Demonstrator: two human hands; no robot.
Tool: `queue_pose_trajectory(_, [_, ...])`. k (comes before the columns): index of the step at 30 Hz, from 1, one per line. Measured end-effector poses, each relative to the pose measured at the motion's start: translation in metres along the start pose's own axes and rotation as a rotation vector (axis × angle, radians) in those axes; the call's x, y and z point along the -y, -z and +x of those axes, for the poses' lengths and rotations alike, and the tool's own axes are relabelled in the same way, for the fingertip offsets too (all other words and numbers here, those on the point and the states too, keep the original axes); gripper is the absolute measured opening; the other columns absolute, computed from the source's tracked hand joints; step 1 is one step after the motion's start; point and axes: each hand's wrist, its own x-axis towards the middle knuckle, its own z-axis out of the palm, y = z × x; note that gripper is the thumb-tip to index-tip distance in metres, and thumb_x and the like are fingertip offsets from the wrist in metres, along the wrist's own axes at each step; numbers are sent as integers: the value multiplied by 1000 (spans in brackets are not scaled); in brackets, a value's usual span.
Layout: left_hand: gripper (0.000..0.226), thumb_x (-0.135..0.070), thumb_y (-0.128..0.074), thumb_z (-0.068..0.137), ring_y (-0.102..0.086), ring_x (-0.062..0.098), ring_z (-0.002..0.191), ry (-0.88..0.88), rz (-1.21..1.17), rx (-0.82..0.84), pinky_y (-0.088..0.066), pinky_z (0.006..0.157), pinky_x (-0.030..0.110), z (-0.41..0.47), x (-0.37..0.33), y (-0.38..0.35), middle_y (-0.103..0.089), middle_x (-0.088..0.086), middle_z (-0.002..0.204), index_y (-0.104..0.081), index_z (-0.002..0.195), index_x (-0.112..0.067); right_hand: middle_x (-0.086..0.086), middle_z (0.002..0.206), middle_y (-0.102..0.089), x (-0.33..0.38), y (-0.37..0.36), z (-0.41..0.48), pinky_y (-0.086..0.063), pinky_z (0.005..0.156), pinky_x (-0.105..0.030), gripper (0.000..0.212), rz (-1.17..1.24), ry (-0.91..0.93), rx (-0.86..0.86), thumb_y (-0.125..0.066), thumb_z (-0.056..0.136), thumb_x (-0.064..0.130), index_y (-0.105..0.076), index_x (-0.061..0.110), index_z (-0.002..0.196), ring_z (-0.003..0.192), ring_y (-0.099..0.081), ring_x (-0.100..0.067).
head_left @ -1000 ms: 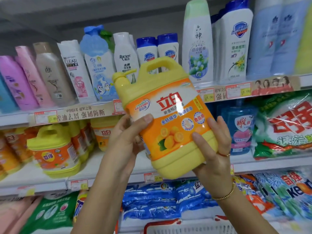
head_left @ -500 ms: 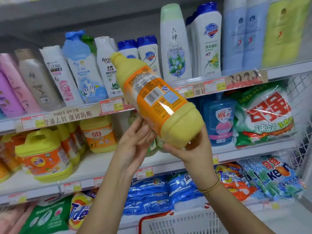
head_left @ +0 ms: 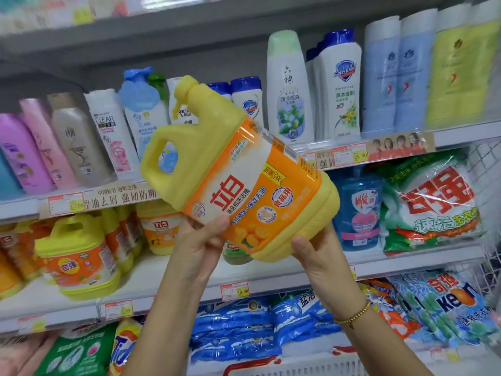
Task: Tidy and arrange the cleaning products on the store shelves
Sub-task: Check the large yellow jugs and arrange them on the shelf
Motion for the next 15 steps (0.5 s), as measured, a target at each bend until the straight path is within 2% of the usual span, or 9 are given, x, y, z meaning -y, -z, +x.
queue_pose_trajectory(2, [94,-25,-98,33,-69,17,101,-79,94,-8,-57,75,29,-2,-3,-3,-73,2,105,-56,116,-16,8,131,-57,0,2,1,-54,90,-37,80,-71,95,-29,-74,71,45,-35,30,139,121,-56,-15])
queue_pose_trajectory(4, [95,-27,-97,33,-68,19,103,-129,170,-56,-57,75,28,-5,-3,-9,-73,2,107,-56,118,-15,14,146,-40,0,0,-1,-48,100,-36,79,-183,198,-91,-68,82,29,-23,46,144,130,-46,-10])
queue_pose_trajectory(6, [94,-18,-95,36,-69,19,102,-153,179,-126,-57,73,27,-5,1,-12,-73,3,108,-54,121,-13,16,157,-12,-1,-4,-3,-40,107,-34,80,-502,384,-117,-67,85,31,-18,54,143,142,-27,-8])
queue_pose_trajectory(7, [88,-12,-91,44,-69,19,103,-151,159,-153,-57,73,28,-5,3,-14,-72,3,109,-53,123,-12,10,160,1,-5,-4,-3,-36,111,-37,82,-704,465,-97,-69,83,36,-17,51,145,146,-16,-14])
queue_pose_trajectory(9, [80,-8,-83,56,-67,22,107,-112,118,-192,-58,72,32,-6,7,-18,-69,6,116,-50,130,-13,-1,159,15,-18,-3,-3,-34,111,-50,82,-1016,586,-43,-63,82,44,-14,46,147,147,-4,-32])
queue_pose_trajectory(11, [84,-16,-88,55,-66,24,108,-55,103,-195,-58,69,33,-9,12,-21,-69,6,119,-51,130,-15,-1,158,17,-27,-2,-4,-37,103,-60,81,-1133,663,-79,-60,83,40,-12,45,148,144,-4,-43])
queue_pose_trajectory(15, [92,-37,-97,34,-69,23,103,62,139,-88,-58,70,34,-10,13,-25,-71,4,112,-60,117,-20,0,159,11,-23,4,-3,-35,103,-63,83,-1066,786,-212,-71,83,32,-19,45,146,144,-9,-43])
